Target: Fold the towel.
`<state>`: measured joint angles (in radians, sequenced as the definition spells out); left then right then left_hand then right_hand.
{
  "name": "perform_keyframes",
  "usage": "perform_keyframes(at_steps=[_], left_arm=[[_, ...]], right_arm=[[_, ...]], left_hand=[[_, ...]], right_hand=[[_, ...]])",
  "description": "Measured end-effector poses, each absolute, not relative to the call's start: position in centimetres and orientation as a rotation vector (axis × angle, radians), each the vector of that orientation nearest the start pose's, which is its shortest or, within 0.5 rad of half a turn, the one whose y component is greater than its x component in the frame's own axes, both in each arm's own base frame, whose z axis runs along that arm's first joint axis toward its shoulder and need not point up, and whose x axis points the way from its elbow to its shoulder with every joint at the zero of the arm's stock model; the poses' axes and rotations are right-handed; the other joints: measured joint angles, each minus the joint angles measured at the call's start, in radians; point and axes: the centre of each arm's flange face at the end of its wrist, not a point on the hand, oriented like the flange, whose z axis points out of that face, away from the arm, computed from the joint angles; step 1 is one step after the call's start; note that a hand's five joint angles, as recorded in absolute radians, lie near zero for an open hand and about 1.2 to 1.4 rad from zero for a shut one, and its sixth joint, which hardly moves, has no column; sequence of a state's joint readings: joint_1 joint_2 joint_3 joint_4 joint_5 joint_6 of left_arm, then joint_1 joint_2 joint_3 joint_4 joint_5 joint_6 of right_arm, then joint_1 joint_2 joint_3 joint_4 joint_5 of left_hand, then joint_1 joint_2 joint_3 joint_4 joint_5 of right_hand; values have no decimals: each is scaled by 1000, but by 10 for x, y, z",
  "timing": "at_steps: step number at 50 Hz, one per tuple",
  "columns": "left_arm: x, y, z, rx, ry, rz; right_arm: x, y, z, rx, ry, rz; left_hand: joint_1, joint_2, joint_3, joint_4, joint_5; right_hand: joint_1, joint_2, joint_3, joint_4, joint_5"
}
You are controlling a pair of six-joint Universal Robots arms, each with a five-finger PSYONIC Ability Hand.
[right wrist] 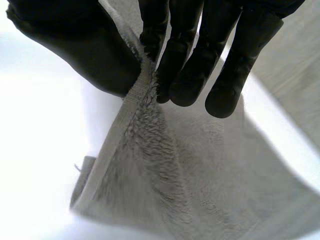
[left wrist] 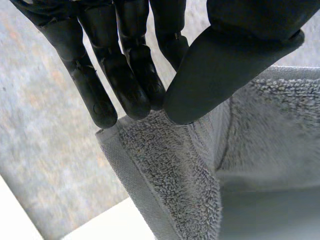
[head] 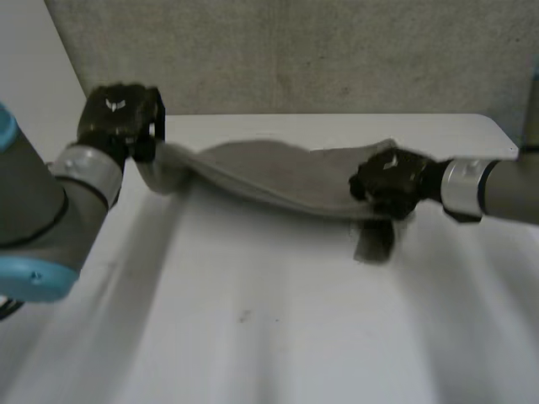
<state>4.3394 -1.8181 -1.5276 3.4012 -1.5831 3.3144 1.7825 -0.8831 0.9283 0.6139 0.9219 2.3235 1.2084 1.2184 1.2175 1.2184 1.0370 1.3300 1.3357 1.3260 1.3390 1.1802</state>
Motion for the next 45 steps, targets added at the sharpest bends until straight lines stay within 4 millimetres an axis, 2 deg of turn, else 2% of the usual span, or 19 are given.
perform_keyframes(at_steps=[3, 6, 13, 15, 16, 17, 19, 23, 30, 34, 45], left_arm=[[-250, -292, 252, 590, 2188, -2357], [-249, -293, 247, 583, 2191, -2350], [-248, -296, 248, 569, 2183, -2358], [-247, -297, 250, 565, 2178, -2364], [-247, -297, 251, 562, 2174, -2369], [-247, -297, 252, 560, 2172, -2371], [-247, -298, 255, 553, 2162, -2383], [-248, -300, 259, 546, 2151, -2398], [-248, -302, 263, 538, 2138, -2416], [-248, -303, 264, 534, 2138, -2417], [-242, -306, 262, 505, 2140, -2401]], right_arm=[[265, -324, 198, -1534, 1946, -1344], [270, -325, 186, -1482, 1958, -1339], [272, -334, 178, -1280, 2022, -1397], [270, -336, 176, -1209, 2050, -1413], [269, -336, 175, -1160, 2069, -1420], [268, -336, 174, -1133, 2079, -1425], [264, -335, 169, -1040, 2111, -1434], [259, -328, 162, -923, 2144, -1425], [250, -308, 148, -748, 2185, -1399], [242, -301, 144, -666, 2217, -1465], [230, -303, 131, -540, 2292, -1665]], left_hand=[[0, 0, 0, 0, 0], [0, 0, 0, 0, 0], [0, 0, 0, 0, 0], [0, 0, 0, 0, 0], [0, 0, 0, 0, 0], [0, 0, 0, 0, 0], [0, 0, 0, 0, 0], [0, 0, 0, 0, 0], [0, 0, 0, 0, 0], [0, 0, 0, 0, 0], [0, 0, 0, 0, 0]], right_hand=[[0, 0, 0, 0, 0], [0, 0, 0, 0, 0], [0, 0, 0, 0, 0], [-193, -196, -192, -174, -181], [-399, -405, -394, -395, -390], [-504, -509, -476, -477, -499], [-855, -859, -846, -850, -882], [-1017, -1020, -1027, -1038, -1086], [-1096, -1073, -1083, -1076, -1113], [-1099, -1073, -1083, -1076, -1113], [-1099, -1073, -1083, -1076, -1113]])
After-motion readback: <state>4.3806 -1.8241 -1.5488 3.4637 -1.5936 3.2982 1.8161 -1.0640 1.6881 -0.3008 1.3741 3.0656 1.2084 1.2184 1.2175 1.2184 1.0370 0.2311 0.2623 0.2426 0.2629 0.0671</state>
